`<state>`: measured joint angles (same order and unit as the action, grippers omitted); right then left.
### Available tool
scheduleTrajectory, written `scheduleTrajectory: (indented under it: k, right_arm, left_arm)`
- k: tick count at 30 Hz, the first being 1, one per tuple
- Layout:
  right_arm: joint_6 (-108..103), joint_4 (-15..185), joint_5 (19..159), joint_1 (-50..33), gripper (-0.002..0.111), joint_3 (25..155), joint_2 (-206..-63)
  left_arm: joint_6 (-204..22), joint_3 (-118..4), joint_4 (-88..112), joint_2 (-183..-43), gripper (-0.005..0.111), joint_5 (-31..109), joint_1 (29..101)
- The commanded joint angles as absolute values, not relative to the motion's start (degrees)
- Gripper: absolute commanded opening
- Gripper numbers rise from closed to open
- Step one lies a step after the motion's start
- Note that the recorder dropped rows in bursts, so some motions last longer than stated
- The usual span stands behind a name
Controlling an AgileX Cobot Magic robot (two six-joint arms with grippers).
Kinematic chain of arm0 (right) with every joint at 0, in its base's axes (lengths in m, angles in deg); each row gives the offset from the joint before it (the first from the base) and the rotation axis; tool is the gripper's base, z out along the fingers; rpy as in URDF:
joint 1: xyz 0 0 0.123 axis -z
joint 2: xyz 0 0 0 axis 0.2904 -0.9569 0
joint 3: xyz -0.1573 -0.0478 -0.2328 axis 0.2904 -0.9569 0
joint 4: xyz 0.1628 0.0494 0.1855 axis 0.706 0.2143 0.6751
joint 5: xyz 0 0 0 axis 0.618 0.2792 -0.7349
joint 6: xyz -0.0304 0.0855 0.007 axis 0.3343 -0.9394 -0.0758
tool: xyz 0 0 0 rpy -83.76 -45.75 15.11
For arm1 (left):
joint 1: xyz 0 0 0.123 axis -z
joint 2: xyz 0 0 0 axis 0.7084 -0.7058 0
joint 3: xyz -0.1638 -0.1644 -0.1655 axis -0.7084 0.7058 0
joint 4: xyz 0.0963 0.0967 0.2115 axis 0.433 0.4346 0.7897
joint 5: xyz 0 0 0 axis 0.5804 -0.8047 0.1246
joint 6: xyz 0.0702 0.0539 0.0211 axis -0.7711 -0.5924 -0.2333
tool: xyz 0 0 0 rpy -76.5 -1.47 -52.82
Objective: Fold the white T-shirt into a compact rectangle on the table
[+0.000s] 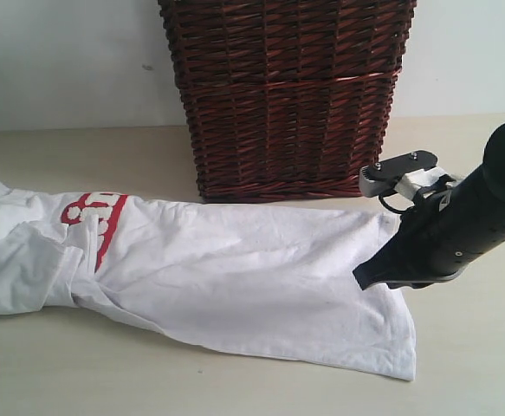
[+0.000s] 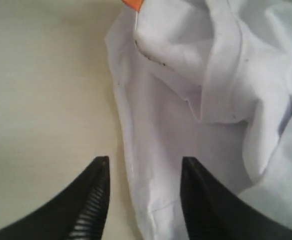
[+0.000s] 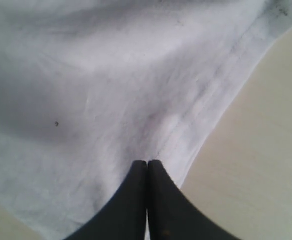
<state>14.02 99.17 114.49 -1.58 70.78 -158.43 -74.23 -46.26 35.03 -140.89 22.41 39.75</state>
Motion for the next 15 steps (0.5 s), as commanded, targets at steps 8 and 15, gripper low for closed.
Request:
scheduleTrajectory:
  k: [8,15]
  right_arm:
    - [15.17,99.47,113.52,-1.74,0.0,70.61,-157.89]
    - [15.17,99.47,113.4,-1.74,0.0,70.61,-157.89]
  left_arm:
    - [-74.89,-47.27,38.03,-155.45,0.048,41.55,39.63]
    - [-74.73,-47.39,33.96,-155.22,0.04,53.74,39.63]
